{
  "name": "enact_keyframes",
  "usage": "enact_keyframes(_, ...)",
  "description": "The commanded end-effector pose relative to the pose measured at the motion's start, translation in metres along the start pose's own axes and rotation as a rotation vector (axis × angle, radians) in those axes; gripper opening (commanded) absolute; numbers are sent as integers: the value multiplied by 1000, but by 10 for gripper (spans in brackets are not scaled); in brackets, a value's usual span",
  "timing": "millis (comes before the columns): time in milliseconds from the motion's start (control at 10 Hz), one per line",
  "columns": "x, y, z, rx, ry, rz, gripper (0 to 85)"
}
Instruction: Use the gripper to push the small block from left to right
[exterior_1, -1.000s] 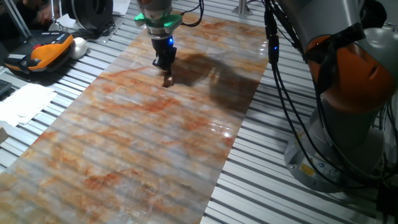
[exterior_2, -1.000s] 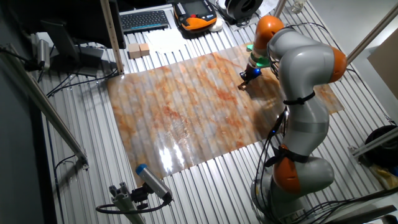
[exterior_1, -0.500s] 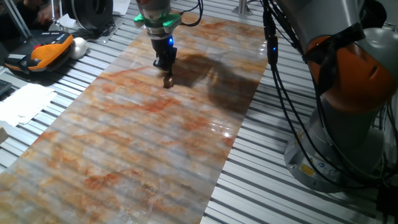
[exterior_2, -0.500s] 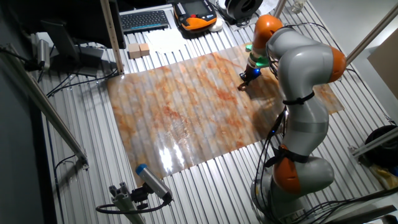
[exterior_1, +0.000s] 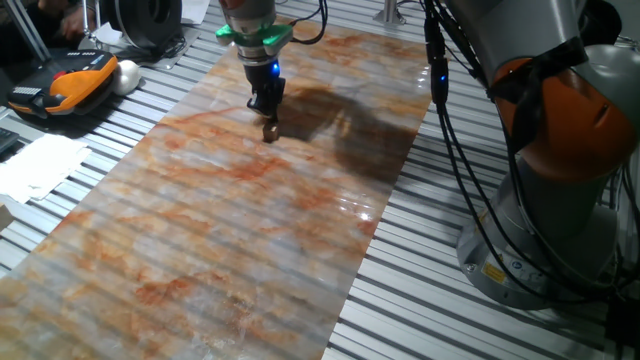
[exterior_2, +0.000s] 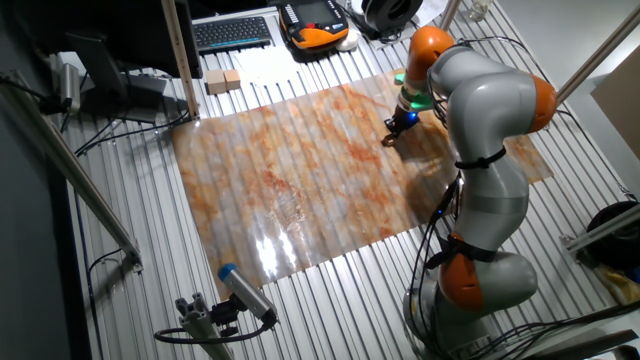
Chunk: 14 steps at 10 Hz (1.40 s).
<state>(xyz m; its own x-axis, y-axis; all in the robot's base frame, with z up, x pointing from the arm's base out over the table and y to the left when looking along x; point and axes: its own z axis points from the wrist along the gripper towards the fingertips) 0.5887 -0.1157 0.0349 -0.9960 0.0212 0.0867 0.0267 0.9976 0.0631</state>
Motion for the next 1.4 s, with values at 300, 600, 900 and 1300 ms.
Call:
enact_keyframes(300,4,11,3,-17,-3,21,0)
enact_keyframes(600,7,19,5,-19,-7,33,0)
enact_keyframes(900,6,22,5,-32,-11,40,0)
enact_keyframes(1300,5,34,2,-23,-13,37,0)
